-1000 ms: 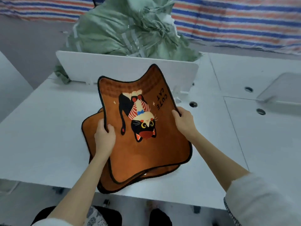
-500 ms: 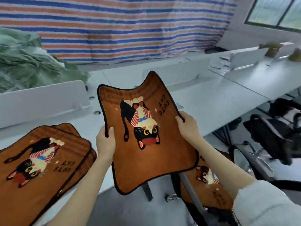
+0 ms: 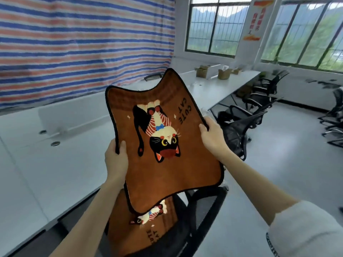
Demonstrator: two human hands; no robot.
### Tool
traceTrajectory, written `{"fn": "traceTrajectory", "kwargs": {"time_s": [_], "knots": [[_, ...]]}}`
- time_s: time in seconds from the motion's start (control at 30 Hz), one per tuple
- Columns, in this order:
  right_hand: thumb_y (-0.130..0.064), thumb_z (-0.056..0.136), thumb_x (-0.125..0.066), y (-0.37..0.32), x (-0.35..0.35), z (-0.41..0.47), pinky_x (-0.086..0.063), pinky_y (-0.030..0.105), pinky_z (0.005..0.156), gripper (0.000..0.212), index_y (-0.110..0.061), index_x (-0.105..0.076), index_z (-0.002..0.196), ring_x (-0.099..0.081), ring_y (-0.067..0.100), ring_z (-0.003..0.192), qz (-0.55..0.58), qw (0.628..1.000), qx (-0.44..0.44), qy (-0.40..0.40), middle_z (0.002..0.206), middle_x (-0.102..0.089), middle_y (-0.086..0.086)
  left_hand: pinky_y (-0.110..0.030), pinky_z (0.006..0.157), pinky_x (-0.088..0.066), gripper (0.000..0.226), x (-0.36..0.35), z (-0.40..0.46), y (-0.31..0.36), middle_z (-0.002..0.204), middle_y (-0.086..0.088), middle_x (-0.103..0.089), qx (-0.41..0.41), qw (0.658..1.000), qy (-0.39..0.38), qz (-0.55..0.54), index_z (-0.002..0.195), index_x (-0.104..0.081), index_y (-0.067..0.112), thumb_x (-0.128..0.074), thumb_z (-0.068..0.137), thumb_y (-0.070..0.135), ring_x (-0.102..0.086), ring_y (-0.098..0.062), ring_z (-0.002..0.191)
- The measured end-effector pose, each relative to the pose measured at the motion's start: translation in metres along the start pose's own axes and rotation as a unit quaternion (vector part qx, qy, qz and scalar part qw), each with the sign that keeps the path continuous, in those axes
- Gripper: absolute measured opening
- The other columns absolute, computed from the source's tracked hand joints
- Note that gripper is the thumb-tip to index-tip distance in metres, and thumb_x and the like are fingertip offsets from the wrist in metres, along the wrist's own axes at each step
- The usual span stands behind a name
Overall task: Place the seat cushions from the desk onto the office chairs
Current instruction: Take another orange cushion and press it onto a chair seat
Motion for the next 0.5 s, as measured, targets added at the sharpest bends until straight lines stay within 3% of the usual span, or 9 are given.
{"fn": "traceTrajectory", "kwargs": {"time_s": [0.1, 0.2, 0.3, 0.43, 0.5], "knots": [[-0.014, 0.1, -0.038, 0.032, 0.059, 0.024, -0.047, 0.021, 0.073, 0.028, -0.012, -0.054, 0.123, -0.058, 0.008, 0.08, -0.021, 0.999, 0.006, 0.03, 0.103, -0.062, 0.0, -0.036, 0.087, -0.05, 0.017, -0.071, -0.004, 0.009, 0.095, 0.01, -0.061, -0.013, 1.0, -0.029, 0.001, 0.106, -0.054, 0.028, -0.039, 0.1, 0.027, -0.06, -0.015, 0.092], [-0.013, 0.1, -0.039, 0.07, 0.104, 0.053, -0.042, 0.011, 0.064, 0.028, -0.01, -0.055, 0.123, -0.056, 0.003, 0.077, -0.037, 0.998, 0.004, 0.047, 0.099, -0.06, -0.002, -0.035, 0.087, -0.049, 0.02, -0.14, -0.001, 0.01, 0.106, 0.002, -0.062, -0.027, 0.999, -0.046, 0.005, 0.112, -0.055, 0.025, -0.039, 0.1, 0.028, -0.059, -0.017, 0.097], [-0.013, 0.1, -0.04, 0.114, 0.135, 0.085, -0.046, 0.021, 0.07, 0.026, -0.011, -0.056, 0.12, -0.063, 0.019, 0.089, -0.042, 0.998, -0.01, 0.044, 0.101, -0.063, 0.003, -0.039, 0.092, -0.049, 0.03, -0.209, 0.009, -0.002, 0.113, 0.001, -0.06, -0.027, 0.997, -0.065, 0.014, 0.123, -0.054, 0.018, -0.039, 0.1, 0.029, -0.058, -0.02, 0.102], [-0.013, 0.099, -0.041, 0.161, 0.168, 0.146, -0.044, 0.023, 0.063, 0.026, -0.008, -0.057, 0.12, -0.058, 0.017, 0.077, -0.067, 0.997, -0.009, 0.042, 0.098, -0.064, 0.005, -0.043, 0.095, -0.049, 0.031, -0.295, 0.034, -0.021, 0.112, -0.002, -0.061, -0.015, 0.998, -0.067, 0.005, 0.124, -0.054, 0.017, -0.039, 0.1, 0.028, -0.059, -0.023, 0.103], [-0.013, 0.099, -0.041, 0.178, 0.182, 0.18, -0.047, 0.029, 0.068, 0.025, -0.009, -0.057, 0.118, -0.062, 0.025, 0.08, -0.07, 0.997, -0.011, 0.039, 0.101, -0.066, 0.011, -0.041, 0.094, -0.048, 0.033, -0.334, 0.052, -0.029, 0.114, -0.002, -0.061, -0.011, 0.998, -0.061, -0.003, 0.126, -0.054, 0.016, -0.039, 0.1, 0.028, -0.059, -0.022, 0.103]]}}
Point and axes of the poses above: each hand's wrist, its own z-axis towards the middle knuckle, its own x-axis out of the back of the hand, y = z × x, the point moved 2 cm from there along z, towards the middle knuckle
